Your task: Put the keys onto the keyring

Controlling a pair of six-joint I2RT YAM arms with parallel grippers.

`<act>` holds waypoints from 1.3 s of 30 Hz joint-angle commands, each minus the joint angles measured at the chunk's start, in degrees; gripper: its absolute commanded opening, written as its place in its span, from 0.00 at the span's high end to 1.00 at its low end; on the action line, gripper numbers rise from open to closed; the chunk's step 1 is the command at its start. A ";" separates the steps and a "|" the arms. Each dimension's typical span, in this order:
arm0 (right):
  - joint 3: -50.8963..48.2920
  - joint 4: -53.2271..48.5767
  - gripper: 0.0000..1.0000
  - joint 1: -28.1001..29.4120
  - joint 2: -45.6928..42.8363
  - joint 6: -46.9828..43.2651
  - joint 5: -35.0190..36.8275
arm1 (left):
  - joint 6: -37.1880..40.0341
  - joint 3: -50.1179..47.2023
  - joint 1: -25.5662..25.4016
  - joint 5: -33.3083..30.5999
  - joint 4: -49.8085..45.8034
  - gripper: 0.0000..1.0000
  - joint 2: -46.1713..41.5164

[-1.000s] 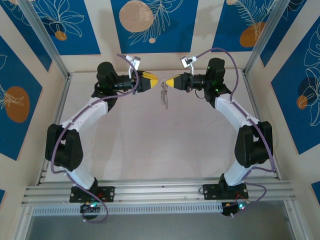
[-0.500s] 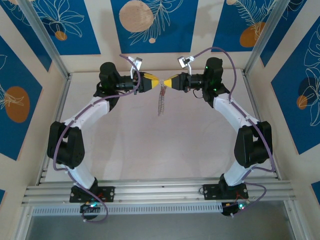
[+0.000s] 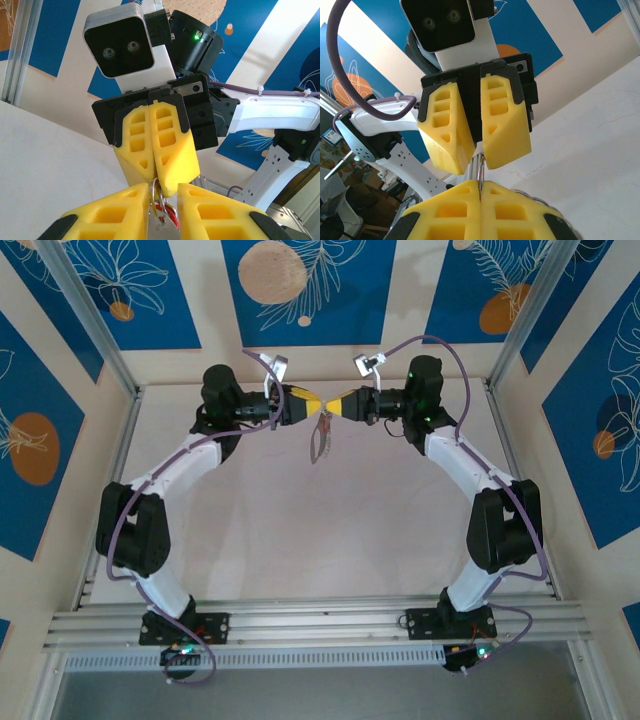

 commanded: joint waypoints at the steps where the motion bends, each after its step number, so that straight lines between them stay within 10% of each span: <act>1: 2.26 -0.06 1.00 0.43 0.20 -1.09 -0.11 | 0.66 2.02 -0.81 1.26 1.39 0.80 1.13; 10: 1.96 -0.17 1.00 0.43 0.16 -1.34 -0.25 | 0.94 2.05 -1.49 -0.18 2.11 1.00 1.49; 19: -3.34 2.56 0.87 -0.43 -2.75 -0.72 0.48 | 0.62 0.53 -1.40 -3.10 4.13 1.00 0.08; 39: -9.31 9.09 1.00 1.26 -3.93 2.16 1.89 | -1.53 -1.43 -1.40 -6.50 8.63 1.00 -1.21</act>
